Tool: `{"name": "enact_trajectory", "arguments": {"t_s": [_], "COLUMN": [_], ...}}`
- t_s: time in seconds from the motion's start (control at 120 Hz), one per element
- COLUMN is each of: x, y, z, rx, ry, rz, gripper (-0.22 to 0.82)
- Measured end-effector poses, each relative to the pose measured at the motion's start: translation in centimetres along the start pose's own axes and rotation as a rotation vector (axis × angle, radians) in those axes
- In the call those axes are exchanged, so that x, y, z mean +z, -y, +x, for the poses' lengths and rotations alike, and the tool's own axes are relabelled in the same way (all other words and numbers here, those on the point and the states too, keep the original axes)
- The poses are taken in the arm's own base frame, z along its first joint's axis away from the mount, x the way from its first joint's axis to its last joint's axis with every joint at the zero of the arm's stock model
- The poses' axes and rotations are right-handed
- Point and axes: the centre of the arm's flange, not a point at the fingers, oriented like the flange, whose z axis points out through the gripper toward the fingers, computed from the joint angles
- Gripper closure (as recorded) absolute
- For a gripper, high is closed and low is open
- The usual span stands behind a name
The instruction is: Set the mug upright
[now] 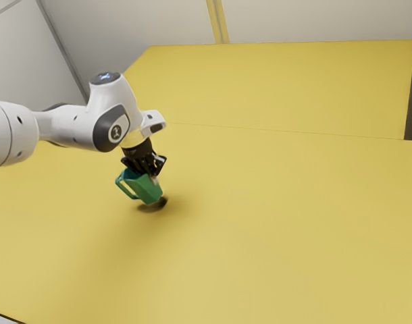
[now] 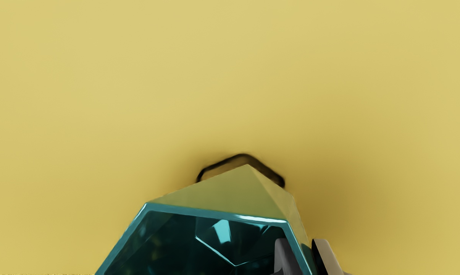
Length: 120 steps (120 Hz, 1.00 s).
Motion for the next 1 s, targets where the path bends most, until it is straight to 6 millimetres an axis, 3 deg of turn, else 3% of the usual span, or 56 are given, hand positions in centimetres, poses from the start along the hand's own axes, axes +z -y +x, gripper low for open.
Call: {"name": "enact_trajectory", "arguments": {"t_s": [0.208,0.367,0.5,0.592,0.7,1.0], "x": [2.3,3.0,2.6,1.7,-0.6,-5.2], "y": [-0.1,0.0,0.0,-0.1,-0.3,-0.7], "z": [0.3,0.5,0.6,0.7,0.6,0.9], "rx": [-0.017,-0.032,-0.037,-0.036,-0.031,-0.023], "ry": [0.016,0.018,0.010,-0.006,-0.040,-0.088], "rz": [0.011,0.013,0.004,-0.003,-0.013,-0.033], "gripper": [0.78,0.78,0.47,0.31,0.18,0.05]}}
